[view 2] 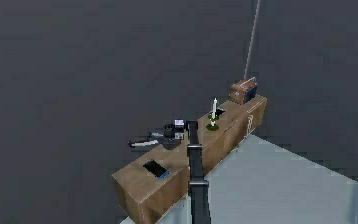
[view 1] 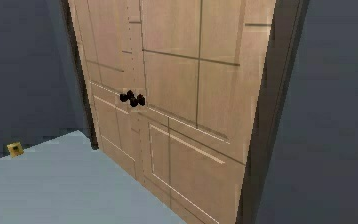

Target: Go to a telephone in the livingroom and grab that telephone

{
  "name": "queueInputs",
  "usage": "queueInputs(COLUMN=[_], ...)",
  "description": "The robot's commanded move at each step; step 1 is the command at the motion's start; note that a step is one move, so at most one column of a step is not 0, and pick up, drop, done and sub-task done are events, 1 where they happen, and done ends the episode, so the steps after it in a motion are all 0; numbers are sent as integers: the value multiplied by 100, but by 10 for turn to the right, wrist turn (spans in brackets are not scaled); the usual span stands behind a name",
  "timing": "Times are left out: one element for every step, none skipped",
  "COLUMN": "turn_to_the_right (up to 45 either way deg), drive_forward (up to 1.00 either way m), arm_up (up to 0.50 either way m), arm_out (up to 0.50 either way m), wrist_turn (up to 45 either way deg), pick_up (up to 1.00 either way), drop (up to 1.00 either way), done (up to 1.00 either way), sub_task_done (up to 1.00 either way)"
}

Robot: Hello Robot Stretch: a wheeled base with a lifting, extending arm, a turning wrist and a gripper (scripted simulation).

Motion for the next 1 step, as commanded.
queueInputs(turn_to_the_right=[0], drive_forward=[0], arm_up=[0], arm_out=[0], wrist_turn=[210], pick_up=[0], drop=[0], done=[0], sub_task_done=[0])
